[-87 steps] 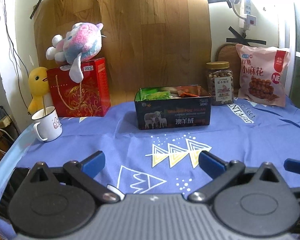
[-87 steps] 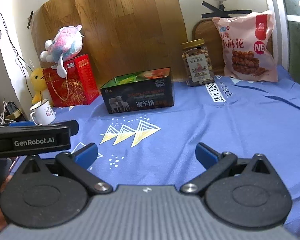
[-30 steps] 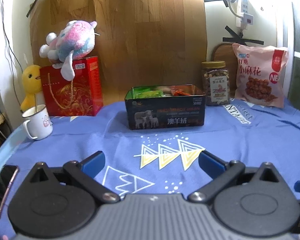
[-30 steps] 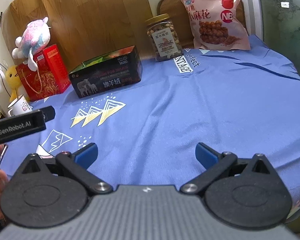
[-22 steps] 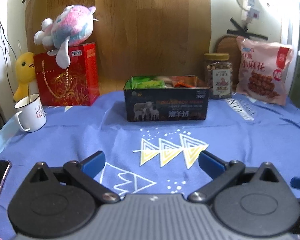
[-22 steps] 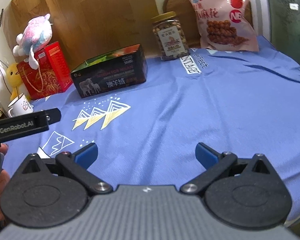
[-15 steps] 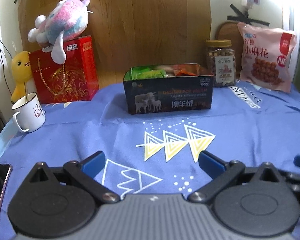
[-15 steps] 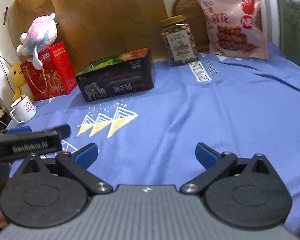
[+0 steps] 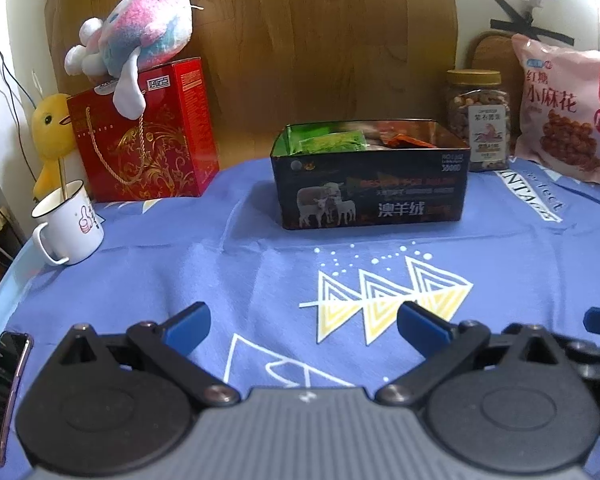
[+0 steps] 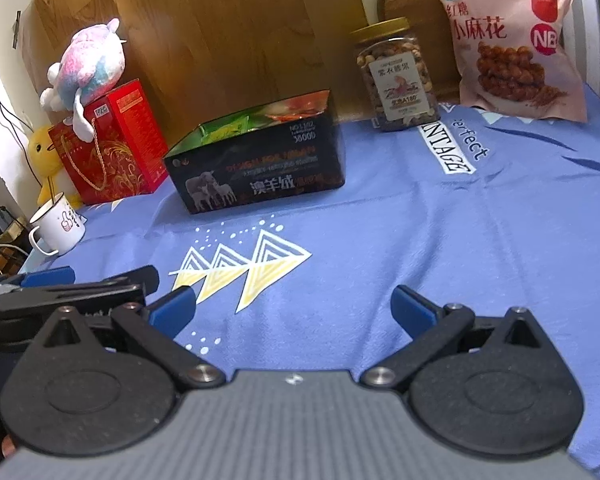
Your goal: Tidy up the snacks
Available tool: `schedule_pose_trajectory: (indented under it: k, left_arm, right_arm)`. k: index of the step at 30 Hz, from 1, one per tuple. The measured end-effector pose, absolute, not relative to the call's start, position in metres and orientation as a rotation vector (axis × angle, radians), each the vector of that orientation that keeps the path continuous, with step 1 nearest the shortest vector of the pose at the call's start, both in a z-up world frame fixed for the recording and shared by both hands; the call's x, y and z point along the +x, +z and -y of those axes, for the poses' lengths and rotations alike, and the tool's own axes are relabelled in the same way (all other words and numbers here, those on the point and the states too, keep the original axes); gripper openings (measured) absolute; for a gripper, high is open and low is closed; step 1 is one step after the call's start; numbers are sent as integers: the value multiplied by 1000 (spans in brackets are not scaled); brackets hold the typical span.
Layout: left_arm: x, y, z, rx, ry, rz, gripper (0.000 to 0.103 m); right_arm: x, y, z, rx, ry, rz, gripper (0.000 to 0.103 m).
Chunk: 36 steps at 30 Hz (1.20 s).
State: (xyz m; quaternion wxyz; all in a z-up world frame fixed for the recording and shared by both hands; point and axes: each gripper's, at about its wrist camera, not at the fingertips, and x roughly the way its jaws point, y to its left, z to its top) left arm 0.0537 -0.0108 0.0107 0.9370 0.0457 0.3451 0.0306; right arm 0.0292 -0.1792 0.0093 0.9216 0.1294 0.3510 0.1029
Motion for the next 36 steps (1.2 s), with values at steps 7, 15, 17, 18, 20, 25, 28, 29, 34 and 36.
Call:
schedule_pose_trajectory:
  k: [7, 15, 17, 18, 20, 25, 28, 29, 34, 36]
  left_arm:
    - [59, 8, 14, 127, 82, -700, 103]
    - [55, 7, 18, 146, 90, -695, 103]
    - [54, 7, 17, 154, 96, -691, 103]
    - [53, 6, 17, 156, 98, -692, 103]
    - [52, 7, 15, 154, 101, -692, 103]
    - [48, 9, 11, 156, 109, -682, 103]
    - [47, 10, 10, 153, 105, -681, 103]
    - [46, 10, 10, 151, 105, -682, 103]
    - [45, 9, 8, 150, 102, -683, 103]
    - [45, 9, 8, 150, 103, -683, 103]
  right_arm:
    - [33, 3, 178, 272, 231, -735, 103]
    - [30, 4, 182, 285, 238, -725, 103]
    - [28, 5, 182, 287, 244, -721, 103]
    - [28, 5, 181, 286, 247, -721, 103]
    - [26, 6, 179, 284, 250, -719, 103]
    - [25, 5, 176, 285, 254, -722, 103]
    - [24, 7, 173, 282, 262, -716, 103]
    - [23, 7, 173, 282, 262, -713, 103]
    - [21, 9, 172, 277, 258, -701, 103]
    - [21, 8, 172, 277, 256, -703, 103]
